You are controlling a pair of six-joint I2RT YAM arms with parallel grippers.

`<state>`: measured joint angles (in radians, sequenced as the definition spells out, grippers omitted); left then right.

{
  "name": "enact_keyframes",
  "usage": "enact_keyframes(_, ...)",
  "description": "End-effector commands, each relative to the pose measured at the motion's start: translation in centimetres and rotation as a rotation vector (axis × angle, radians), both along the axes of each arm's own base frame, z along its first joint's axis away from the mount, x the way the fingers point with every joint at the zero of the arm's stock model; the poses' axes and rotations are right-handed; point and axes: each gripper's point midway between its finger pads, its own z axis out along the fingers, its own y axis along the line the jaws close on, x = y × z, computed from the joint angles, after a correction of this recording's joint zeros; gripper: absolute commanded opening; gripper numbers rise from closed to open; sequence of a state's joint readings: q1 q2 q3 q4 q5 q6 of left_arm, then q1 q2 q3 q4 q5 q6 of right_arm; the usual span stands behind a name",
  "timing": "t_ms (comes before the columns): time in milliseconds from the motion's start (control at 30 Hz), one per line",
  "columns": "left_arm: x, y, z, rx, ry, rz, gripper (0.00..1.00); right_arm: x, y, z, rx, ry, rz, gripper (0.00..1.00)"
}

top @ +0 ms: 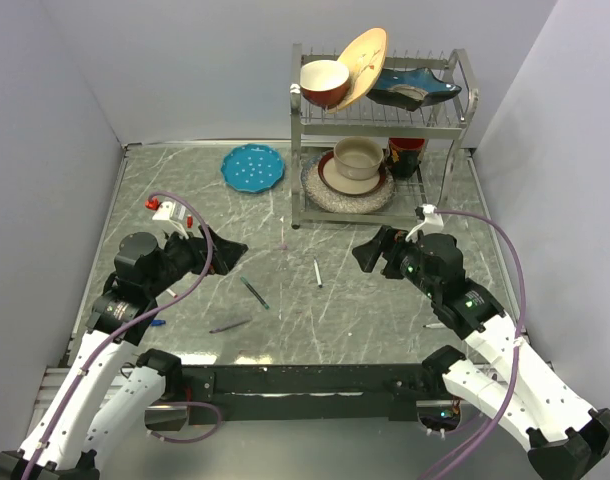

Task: Insert the pens into the pen caps

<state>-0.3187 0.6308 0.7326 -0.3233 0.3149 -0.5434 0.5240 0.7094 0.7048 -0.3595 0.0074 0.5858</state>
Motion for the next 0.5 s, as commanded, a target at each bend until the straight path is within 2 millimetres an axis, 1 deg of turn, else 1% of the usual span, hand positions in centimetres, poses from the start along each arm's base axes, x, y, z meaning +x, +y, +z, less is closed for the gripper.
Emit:
enact_keyframes(0,0.1,0.3,0.6,0.001,-0.029,0.015,1.00,0.6,0.1,3.1,0.038,-0.074,-0.014,1.00)
enact_keyframes(100,0.3,0.4,0.5,0.004,-0.025,0.031,0.99,0.9,-0.5,2.8,0.030,-0.056,-0.056,1.00)
enact_keyframes(133,0.4,0.5,0.4,0.008,-0.019,0.036,0.99,1.0,-0.7,2.4,0.019,-0.038,-0.074,1.00)
enact_keyframes(167,0.5,0.6,0.1,0.015,-0.011,0.045,0.99,1.1,-0.7,1.9,0.007,-0.019,-0.076,1.00)
enact_keyframes(200,0.6,0.7,0.1,0.018,-0.007,0.049,0.99,1.1,-0.5,1.8,0.004,-0.009,-0.066,1.00)
enact_keyframes(233,0.6,0.7,0.1,0.020,-0.004,0.047,0.99,1.0,0.1,1.6,-0.002,-0.007,-0.028,1.00)
enact_keyframes(267,0.7,0.7,-0.2,0.023,0.004,0.051,0.99,0.7,1.5,0.8,0.006,0.027,0.045,0.96)
enact_keyframes(300,0.7,0.7,-0.2,0.023,0.005,0.052,0.99,0.6,2.1,0.5,0.013,0.039,0.073,0.93)
enact_keyframes(333,0.7,0.7,-0.2,0.024,0.007,0.052,0.99,0.8,2.8,-0.4,0.019,0.083,0.078,0.90)
enact_keyframes(367,0.8,0.8,-0.1,0.026,0.008,0.058,0.99,1.1,2.9,-1.0,0.008,0.103,0.056,0.84)
enact_keyframes(400,0.7,0.9,-0.1,0.025,0.007,0.063,0.99,1.1,3.5,-1.2,0.002,0.118,0.058,0.81)
enact_keyframes(433,0.8,1.0,-0.1,0.027,0.008,0.069,0.99,1.3,4.0,-2.6,-0.017,0.164,0.049,0.80)
enact_keyframes(467,0.7,1.1,0.1,0.023,0.000,0.074,0.99,1.7,4.2,-3.1,-0.035,0.175,0.035,0.77)
